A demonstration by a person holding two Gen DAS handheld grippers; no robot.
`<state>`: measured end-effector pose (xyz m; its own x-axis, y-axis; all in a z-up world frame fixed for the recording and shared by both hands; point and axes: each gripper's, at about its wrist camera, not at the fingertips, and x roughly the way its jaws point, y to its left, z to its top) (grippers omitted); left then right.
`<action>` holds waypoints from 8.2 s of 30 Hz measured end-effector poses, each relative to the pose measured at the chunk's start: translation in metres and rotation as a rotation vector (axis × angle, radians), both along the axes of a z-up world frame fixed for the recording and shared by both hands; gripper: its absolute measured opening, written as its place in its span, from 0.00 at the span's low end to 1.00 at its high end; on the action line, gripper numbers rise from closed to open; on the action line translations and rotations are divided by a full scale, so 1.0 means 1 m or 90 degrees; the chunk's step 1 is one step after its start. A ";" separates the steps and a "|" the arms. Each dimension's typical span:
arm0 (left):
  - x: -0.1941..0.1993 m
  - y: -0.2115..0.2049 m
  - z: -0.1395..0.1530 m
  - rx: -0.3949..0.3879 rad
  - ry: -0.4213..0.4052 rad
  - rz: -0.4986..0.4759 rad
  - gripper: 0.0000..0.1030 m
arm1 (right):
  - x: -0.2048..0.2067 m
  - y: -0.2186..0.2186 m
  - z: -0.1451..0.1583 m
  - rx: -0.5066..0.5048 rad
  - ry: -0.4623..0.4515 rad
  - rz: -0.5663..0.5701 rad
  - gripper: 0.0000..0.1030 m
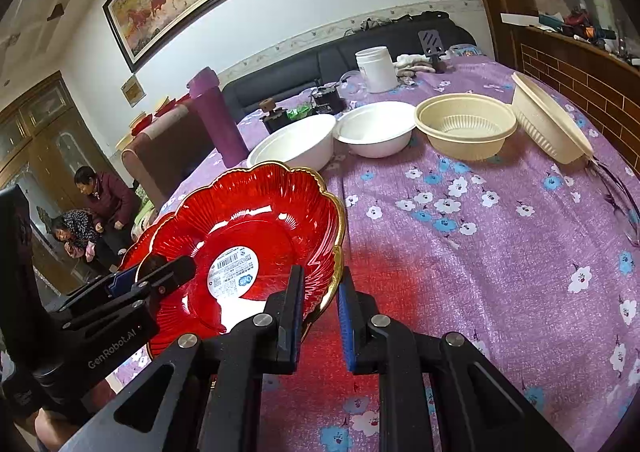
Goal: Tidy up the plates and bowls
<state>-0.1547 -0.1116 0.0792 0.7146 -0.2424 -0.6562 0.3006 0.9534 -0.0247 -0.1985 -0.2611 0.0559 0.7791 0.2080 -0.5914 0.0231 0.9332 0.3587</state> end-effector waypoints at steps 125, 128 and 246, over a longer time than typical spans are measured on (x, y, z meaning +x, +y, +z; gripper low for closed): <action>0.059 0.183 -0.034 -0.080 0.077 0.225 0.68 | 0.140 0.180 -0.030 -0.025 0.147 0.198 0.20; 0.059 0.182 -0.033 -0.085 0.077 0.222 0.73 | 0.139 0.179 -0.029 -0.024 0.144 0.194 0.20; 0.083 -0.071 -0.052 -0.078 0.072 -0.100 0.22 | 0.054 -0.103 -0.043 0.085 0.001 -0.085 0.16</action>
<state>-0.0718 -0.1824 0.0268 0.5846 -0.4282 -0.6891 0.4345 0.8825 -0.1798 -0.1442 -0.3643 0.0127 0.8043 0.1803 -0.5661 0.1436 0.8656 0.4797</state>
